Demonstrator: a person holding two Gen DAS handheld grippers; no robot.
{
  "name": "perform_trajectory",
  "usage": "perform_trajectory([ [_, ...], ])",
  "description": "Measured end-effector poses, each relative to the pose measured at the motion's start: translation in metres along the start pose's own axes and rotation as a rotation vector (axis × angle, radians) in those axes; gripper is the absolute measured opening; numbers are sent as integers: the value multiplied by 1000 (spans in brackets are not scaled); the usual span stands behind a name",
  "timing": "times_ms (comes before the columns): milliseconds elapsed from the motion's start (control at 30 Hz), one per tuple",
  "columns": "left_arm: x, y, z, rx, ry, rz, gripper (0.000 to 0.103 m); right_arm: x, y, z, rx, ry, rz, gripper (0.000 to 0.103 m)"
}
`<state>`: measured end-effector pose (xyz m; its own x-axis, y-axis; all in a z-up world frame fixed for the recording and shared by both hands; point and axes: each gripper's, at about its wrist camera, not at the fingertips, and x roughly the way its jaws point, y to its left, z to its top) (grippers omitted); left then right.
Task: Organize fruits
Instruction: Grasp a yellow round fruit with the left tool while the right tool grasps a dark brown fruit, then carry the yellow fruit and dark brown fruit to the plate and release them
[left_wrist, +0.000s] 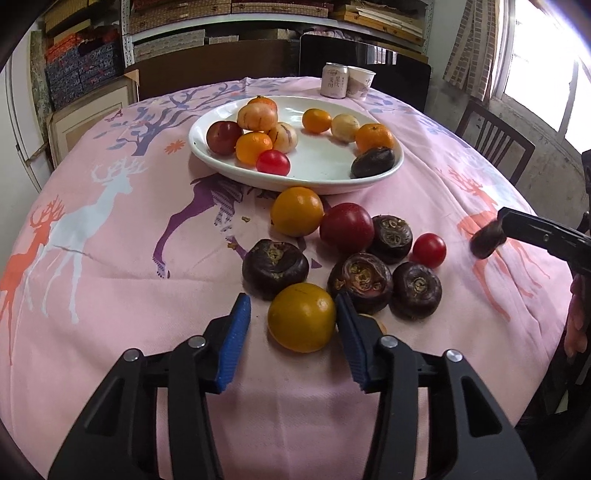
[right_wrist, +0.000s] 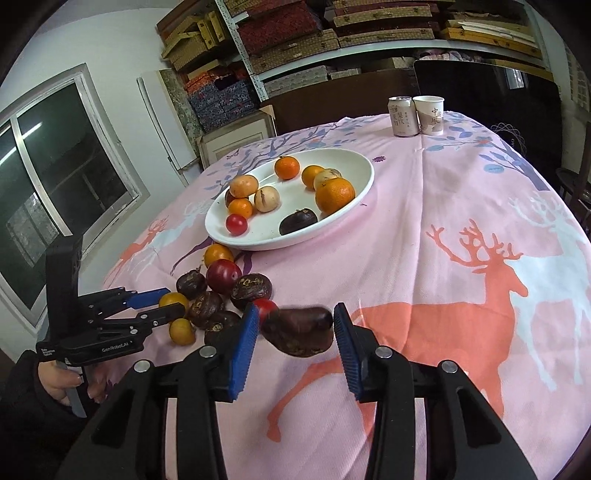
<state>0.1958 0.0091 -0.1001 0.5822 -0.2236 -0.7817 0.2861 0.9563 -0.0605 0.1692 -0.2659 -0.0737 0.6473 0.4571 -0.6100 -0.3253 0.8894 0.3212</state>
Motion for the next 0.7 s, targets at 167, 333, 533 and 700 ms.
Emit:
perform_trajectory([
  [167,5,8,-4,-51,14,-34,59,-3,10,0,-31,-14,7,40],
  [333,4,-1,-7,-56,-1,-79,36,0,5,-4,-52,27,-31,41],
  [533,-2,2,-8,-87,-17,-120,36,-9,1,-8,-52,18,-43,44],
  [700,-35,10,-7,-113,-92,-127,36,-2,18,-20,-175,77,-80,54],
])
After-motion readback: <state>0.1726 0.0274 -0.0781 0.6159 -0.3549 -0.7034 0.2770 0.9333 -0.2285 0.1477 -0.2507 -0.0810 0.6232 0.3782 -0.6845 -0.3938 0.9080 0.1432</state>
